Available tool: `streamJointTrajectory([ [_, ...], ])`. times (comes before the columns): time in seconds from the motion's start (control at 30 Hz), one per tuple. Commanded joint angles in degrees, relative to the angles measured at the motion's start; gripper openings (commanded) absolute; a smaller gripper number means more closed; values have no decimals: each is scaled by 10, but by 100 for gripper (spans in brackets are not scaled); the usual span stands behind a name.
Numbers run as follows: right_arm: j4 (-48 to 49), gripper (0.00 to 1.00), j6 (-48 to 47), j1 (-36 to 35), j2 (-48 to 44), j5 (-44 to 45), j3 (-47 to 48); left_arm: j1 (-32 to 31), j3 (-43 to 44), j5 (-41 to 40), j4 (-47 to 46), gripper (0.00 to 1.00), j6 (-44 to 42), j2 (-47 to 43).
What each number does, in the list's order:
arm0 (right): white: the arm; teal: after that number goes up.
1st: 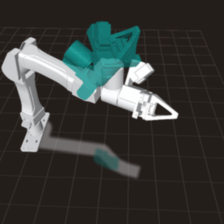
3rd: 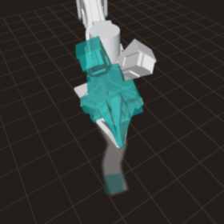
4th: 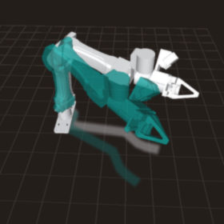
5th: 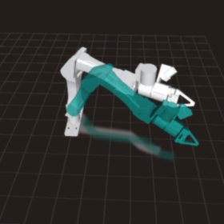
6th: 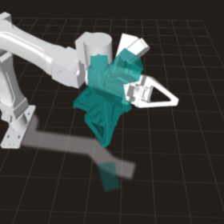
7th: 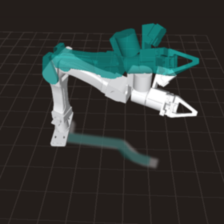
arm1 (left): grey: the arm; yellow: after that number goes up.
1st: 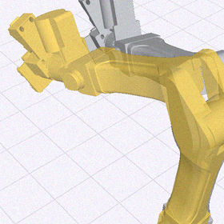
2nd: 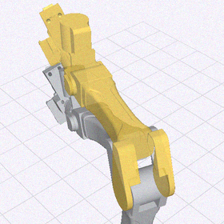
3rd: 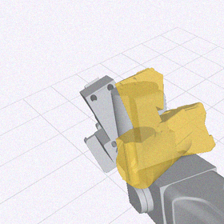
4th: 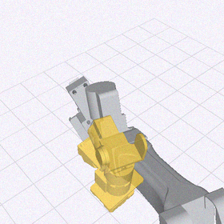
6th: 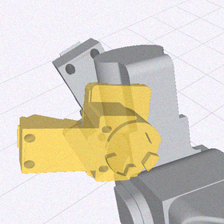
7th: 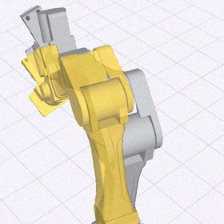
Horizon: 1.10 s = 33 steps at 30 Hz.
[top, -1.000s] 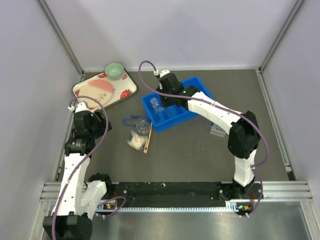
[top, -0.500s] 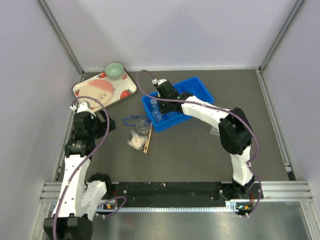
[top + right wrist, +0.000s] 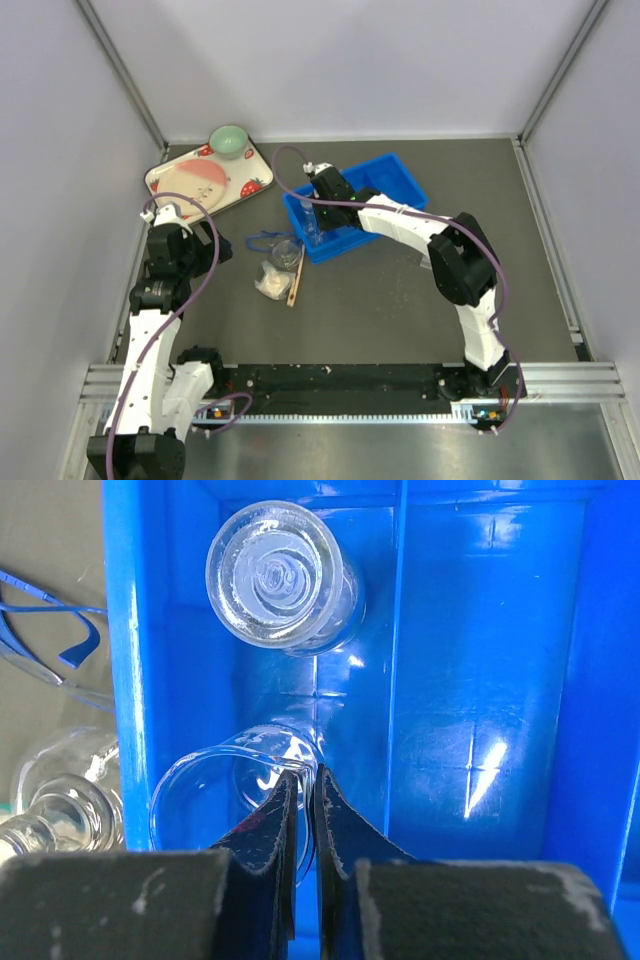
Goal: Organize the chemistry lab equipment
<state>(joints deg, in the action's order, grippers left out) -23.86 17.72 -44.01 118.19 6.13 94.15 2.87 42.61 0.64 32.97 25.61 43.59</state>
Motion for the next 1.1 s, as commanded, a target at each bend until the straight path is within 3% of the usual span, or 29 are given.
streamJointTrajectory([
  [0.0, 35, 0, 7, 2, 9, 5, -3, 3, -3, 5, -29, 99, -1, -11],
  [0.43, 38, 4, 7, 1, 19, 34, -10, 3, -3, 8, -32, 99, -1, -10],
  [0.8, 36, 31, 3, 1, 8, 27, -6, 2, -1, 12, -33, 99, -3, -7],
  [1.07, 15, 35, -10, 1, -38, 48, -5, 2, 6, 59, -37, 95, -16, -4],
])
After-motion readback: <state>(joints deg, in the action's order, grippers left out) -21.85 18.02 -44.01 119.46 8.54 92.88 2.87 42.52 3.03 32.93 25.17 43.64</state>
